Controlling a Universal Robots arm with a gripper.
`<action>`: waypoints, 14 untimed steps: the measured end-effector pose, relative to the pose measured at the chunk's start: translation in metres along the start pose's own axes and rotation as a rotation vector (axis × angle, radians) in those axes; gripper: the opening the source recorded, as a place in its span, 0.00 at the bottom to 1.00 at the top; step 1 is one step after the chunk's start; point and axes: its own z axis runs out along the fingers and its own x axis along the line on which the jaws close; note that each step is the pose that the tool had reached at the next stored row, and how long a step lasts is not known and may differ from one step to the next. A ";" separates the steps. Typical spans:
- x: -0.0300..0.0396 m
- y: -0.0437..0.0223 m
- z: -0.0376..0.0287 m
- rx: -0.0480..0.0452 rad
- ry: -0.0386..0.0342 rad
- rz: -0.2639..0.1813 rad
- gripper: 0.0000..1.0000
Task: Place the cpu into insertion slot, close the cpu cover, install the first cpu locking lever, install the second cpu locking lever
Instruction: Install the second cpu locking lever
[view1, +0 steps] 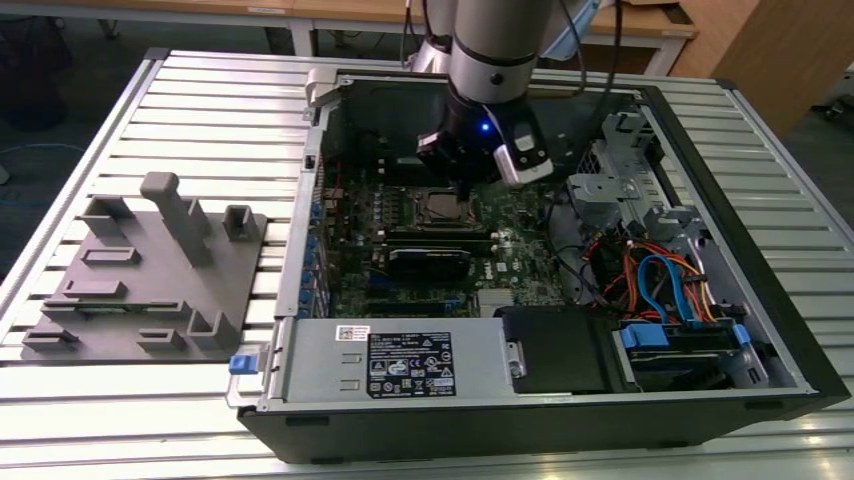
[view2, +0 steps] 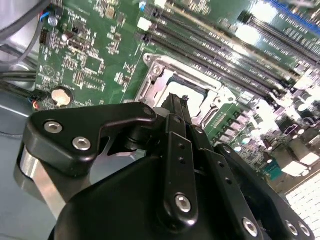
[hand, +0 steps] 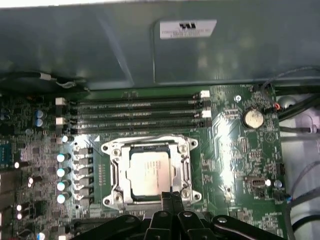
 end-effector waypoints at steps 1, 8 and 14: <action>-0.0001 -0.0018 -0.0002 -0.0001 0.0000 0.000 0.10; -0.0008 -0.0108 -0.0011 -0.0438 0.0033 0.001 0.10; -0.0016 -0.0217 -0.0021 -0.0468 0.0054 0.002 0.10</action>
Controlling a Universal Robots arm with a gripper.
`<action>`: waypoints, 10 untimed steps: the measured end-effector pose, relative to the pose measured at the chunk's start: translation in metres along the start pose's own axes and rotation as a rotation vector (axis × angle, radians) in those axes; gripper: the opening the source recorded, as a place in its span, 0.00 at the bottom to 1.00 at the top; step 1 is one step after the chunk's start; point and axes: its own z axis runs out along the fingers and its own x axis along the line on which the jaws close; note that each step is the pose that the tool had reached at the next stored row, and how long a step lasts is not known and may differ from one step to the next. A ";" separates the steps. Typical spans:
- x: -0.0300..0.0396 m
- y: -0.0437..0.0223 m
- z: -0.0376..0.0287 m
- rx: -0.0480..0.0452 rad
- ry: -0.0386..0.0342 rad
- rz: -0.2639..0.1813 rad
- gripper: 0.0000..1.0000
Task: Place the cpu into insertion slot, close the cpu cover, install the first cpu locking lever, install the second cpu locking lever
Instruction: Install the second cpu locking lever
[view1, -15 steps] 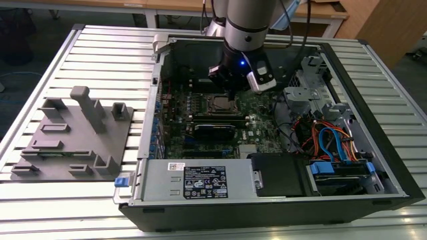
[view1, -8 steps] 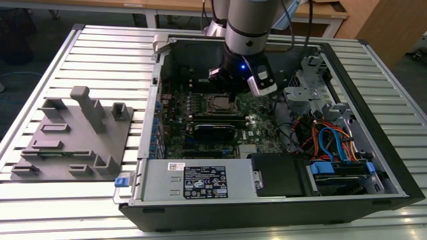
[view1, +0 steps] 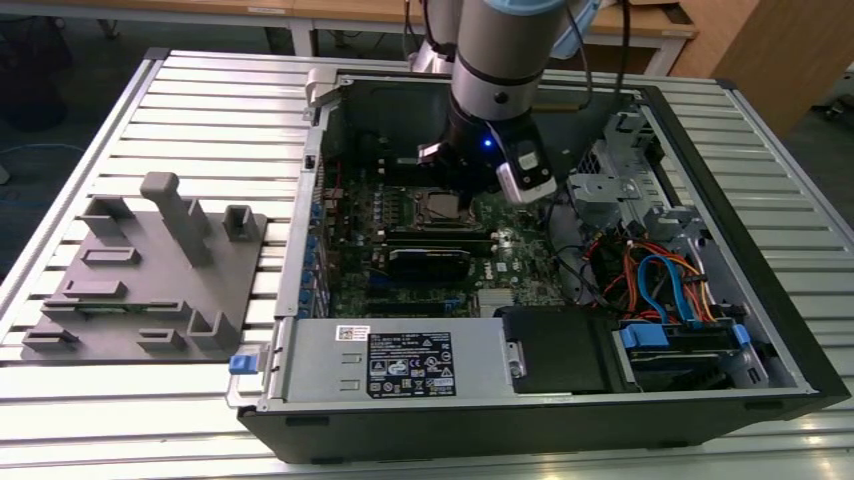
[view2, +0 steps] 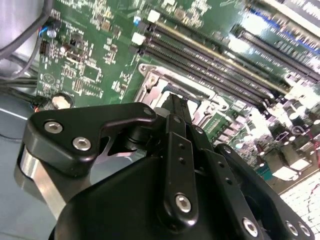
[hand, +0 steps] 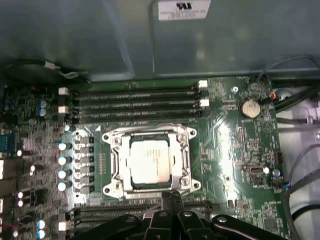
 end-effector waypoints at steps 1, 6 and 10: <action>-0.0001 -0.0015 -0.0003 0.0000 0.0010 0.000 0.10; 0.0021 -0.0033 0.0011 0.0006 0.0111 0.002 0.10; 0.0075 -0.0048 0.0020 -0.0004 0.0127 0.002 0.10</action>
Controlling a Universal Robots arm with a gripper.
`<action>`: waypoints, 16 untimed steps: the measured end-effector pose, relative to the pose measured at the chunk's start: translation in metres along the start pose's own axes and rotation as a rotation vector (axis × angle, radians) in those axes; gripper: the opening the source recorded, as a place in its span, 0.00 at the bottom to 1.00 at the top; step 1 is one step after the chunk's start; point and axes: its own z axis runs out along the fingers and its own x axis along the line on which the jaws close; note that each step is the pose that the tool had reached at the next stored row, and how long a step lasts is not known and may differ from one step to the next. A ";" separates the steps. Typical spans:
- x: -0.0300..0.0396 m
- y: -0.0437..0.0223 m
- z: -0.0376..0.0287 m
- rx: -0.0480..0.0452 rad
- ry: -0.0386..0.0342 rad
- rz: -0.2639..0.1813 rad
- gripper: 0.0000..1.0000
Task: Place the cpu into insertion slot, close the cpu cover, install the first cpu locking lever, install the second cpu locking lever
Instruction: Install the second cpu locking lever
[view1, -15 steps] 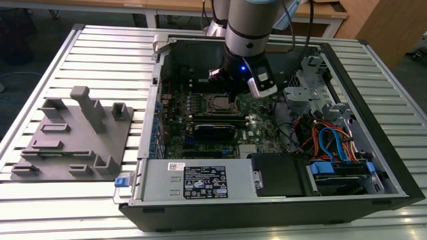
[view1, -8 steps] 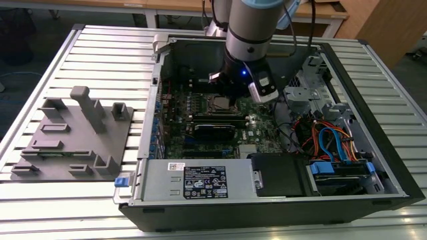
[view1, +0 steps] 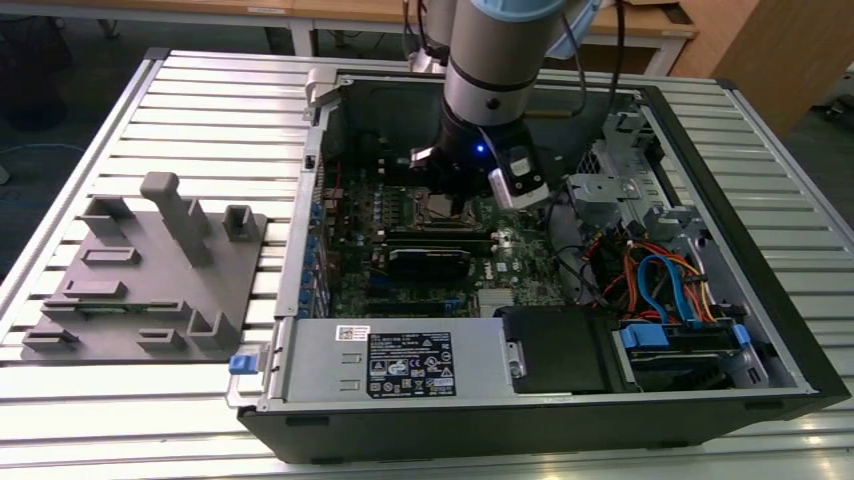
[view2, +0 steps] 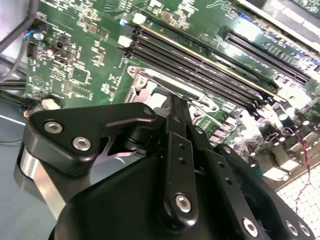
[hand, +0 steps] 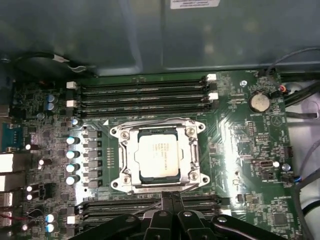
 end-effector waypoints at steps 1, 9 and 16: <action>0.0012 -0.0003 0.0003 -0.0006 0.0000 0.000 0.10; 0.0103 -0.0022 0.0055 -0.0044 0.0004 0.000 0.10; 0.0108 -0.0024 0.0062 -0.0056 0.0005 0.000 0.10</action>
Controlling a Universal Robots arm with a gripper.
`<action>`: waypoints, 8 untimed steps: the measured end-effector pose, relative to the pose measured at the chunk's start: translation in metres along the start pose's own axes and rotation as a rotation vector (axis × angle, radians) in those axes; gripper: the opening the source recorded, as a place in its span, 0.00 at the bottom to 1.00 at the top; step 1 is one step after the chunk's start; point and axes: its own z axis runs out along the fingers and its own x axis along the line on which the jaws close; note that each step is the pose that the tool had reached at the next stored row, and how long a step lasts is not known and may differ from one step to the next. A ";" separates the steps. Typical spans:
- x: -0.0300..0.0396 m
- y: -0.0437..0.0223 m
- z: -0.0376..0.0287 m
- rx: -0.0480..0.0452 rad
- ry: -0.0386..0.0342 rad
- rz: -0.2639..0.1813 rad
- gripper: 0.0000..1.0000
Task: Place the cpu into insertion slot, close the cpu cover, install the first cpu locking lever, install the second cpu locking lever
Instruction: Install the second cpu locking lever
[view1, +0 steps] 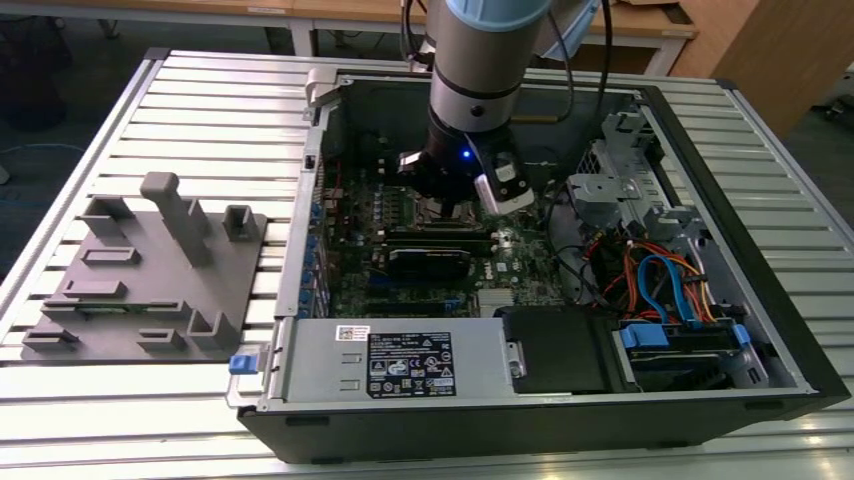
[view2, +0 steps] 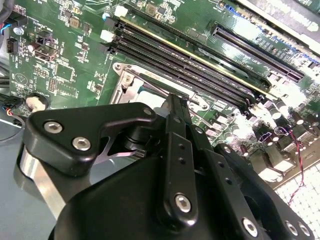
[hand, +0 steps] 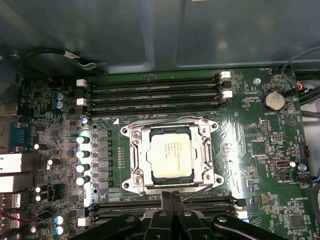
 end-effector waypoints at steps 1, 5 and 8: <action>0.0000 0.0000 0.0000 0.0000 0.0000 0.000 0.10; 0.0000 0.0000 0.0001 0.0001 0.0000 0.000 0.10; 0.0000 0.0000 0.0001 -0.0009 0.0000 0.000 0.10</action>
